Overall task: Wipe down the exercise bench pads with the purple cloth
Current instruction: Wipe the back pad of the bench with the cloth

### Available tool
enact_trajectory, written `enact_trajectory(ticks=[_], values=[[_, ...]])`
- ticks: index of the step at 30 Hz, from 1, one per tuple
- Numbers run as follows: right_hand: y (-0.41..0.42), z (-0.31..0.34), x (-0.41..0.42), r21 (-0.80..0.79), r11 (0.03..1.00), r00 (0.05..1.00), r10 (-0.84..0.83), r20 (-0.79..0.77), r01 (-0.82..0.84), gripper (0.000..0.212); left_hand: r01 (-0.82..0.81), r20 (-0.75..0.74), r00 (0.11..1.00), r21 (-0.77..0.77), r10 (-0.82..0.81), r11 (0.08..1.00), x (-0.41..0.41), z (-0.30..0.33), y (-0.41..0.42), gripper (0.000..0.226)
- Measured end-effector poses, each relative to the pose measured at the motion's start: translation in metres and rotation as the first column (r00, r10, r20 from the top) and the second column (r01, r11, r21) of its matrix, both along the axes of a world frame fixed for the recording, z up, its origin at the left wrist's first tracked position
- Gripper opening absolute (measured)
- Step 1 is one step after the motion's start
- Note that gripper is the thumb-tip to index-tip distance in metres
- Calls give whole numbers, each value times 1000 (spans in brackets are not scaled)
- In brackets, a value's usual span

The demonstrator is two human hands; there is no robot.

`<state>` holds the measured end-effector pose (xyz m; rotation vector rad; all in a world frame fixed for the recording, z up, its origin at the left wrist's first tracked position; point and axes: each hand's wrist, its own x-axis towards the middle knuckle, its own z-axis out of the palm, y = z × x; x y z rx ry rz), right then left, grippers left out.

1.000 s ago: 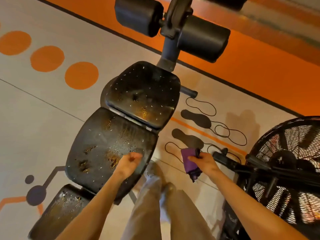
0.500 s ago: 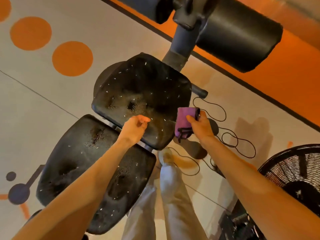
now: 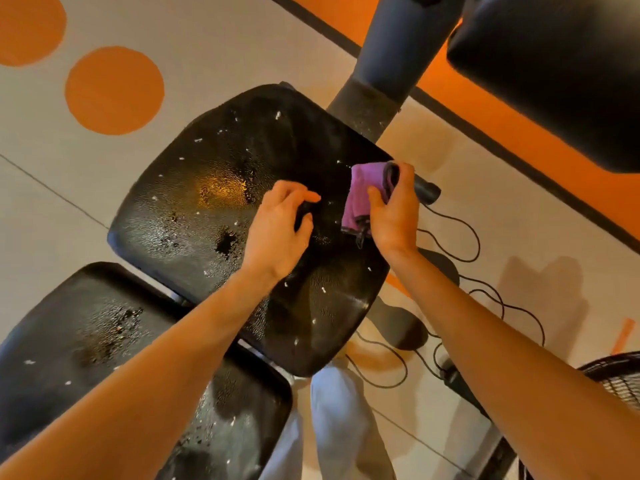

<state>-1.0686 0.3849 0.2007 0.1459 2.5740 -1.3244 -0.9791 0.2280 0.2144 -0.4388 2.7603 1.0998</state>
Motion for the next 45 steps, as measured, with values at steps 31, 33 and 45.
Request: enact_trajectory(ticks=[31,33,45], values=[[-6,-44,-28,579,805,975,209,-71,-130,55,150,-115,971,-398,-212,905,-12,-49,-42,47],[-10,-48,-38,577,810,979,186,-84,-104,56,155,-116,969,-397,-217,905,-13,-50,-43,47],[-29,-43,-11,674,726,946,297,-128,-136,56,177,-96,970,-338,-222,924,-15,-44,-45,49]])
